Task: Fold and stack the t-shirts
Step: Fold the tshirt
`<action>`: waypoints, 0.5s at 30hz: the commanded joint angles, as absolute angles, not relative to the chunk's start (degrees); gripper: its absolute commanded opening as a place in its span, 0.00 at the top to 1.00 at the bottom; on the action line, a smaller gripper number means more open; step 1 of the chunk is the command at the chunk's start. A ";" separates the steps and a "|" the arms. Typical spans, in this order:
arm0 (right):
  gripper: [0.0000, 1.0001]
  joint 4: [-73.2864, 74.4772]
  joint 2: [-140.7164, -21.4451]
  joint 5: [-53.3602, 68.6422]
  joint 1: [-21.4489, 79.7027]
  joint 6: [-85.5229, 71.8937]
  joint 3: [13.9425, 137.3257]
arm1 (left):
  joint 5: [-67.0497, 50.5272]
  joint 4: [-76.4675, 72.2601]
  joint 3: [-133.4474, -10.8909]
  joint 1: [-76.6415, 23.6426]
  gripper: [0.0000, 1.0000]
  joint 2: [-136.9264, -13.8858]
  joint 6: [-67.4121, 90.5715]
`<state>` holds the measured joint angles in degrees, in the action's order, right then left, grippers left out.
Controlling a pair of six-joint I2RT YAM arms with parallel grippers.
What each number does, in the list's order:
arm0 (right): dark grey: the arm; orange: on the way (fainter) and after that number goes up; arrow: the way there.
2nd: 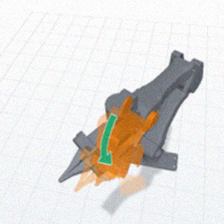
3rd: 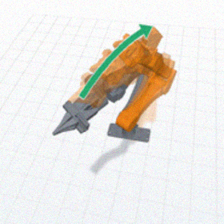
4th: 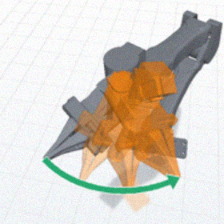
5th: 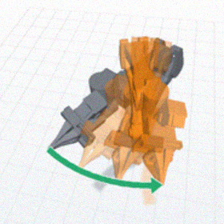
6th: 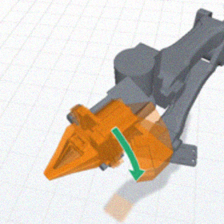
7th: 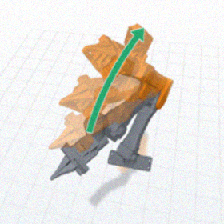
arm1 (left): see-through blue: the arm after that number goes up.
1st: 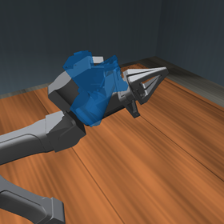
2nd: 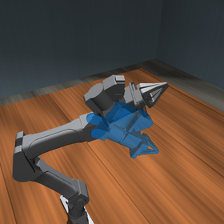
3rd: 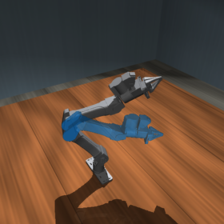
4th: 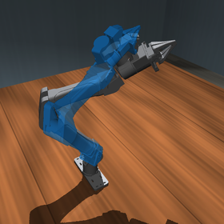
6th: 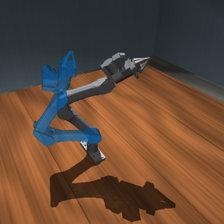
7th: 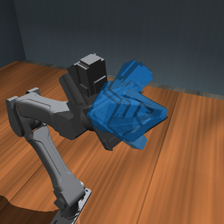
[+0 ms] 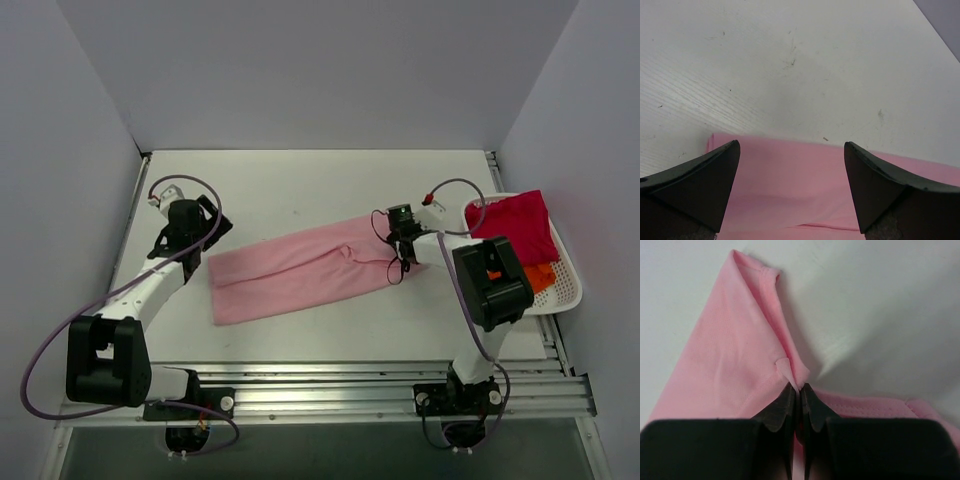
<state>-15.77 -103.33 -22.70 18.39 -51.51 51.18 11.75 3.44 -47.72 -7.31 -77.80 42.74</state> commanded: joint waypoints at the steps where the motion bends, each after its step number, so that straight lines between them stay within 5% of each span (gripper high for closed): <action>1: 1.00 -11.61 -110.89 -19.95 17.76 -51.15 58.16 | 11.34 -1.13 -49.48 -6.50 0.06 -76.29 41.40; 8: 1.00 -7.47 -132.24 -15.92 16.70 -49.92 92.41 | 12.31 -2.02 -51.50 -5.54 0.06 -80.76 40.34; 11: 1.00 -20.13 -143.68 -3.21 16.44 -46.77 108.08 | 11.26 -2.20 -52.56 -4.75 0.06 -82.87 40.52; 13: 0.69 -24.59 -149.55 6.36 15.91 -47.02 116.23 | 10.55 -2.55 -53.00 -4.57 0.06 -83.49 40.43; 14: 0.21 -24.78 -150.37 7.46 15.73 -47.11 118.11 | 10.37 -2.03 -53.17 -4.48 0.06 -83.67 40.17; 15: 0.00 -25.05 -150.21 7.64 15.73 -45.98 118.56 | 10.46 -1.93 -53.35 -4.40 0.06 -83.58 39.99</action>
<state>-23.75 -148.29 -2.42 16.21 -49.01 114.78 11.31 0.19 -50.41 -4.93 -83.68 41.21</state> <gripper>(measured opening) 0.694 0.940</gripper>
